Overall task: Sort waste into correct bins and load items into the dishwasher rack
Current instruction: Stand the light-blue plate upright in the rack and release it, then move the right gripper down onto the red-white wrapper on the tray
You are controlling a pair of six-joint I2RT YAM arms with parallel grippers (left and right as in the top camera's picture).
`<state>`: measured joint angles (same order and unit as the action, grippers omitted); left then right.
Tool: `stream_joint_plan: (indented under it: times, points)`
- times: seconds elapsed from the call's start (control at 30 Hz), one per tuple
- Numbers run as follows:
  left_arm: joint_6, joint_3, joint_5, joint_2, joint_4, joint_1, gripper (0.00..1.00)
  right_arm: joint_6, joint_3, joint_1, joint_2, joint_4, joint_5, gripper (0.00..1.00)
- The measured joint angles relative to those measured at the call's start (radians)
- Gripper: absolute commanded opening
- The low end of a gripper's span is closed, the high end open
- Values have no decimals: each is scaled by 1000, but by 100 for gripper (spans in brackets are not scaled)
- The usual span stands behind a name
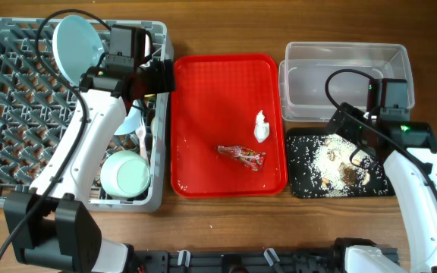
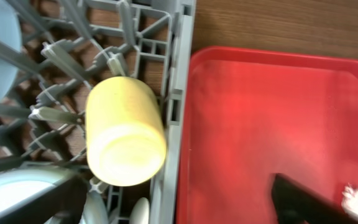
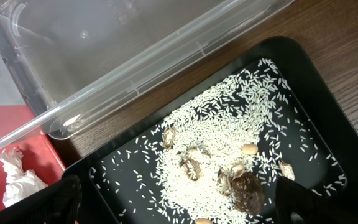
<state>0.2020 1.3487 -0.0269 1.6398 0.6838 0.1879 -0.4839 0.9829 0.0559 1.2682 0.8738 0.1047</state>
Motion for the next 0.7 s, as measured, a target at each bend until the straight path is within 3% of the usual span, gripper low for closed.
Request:
stream_joint_plan:
  times: [0.47,0.57,0.63,0.7]
  points:
    - [53,-5,-187,133,-88,0,73,0,0,0,0,0,0,100]
    - [56,-5,-189,126,-111,0,69,0,0,0,0,0,0,100]
    - [60,-5,-164,89,-98,2,77,0,0,0,0,0,0,100]
    - [65,-5,-134,29,-66,18,100,0,0,0,0,0,0,100]
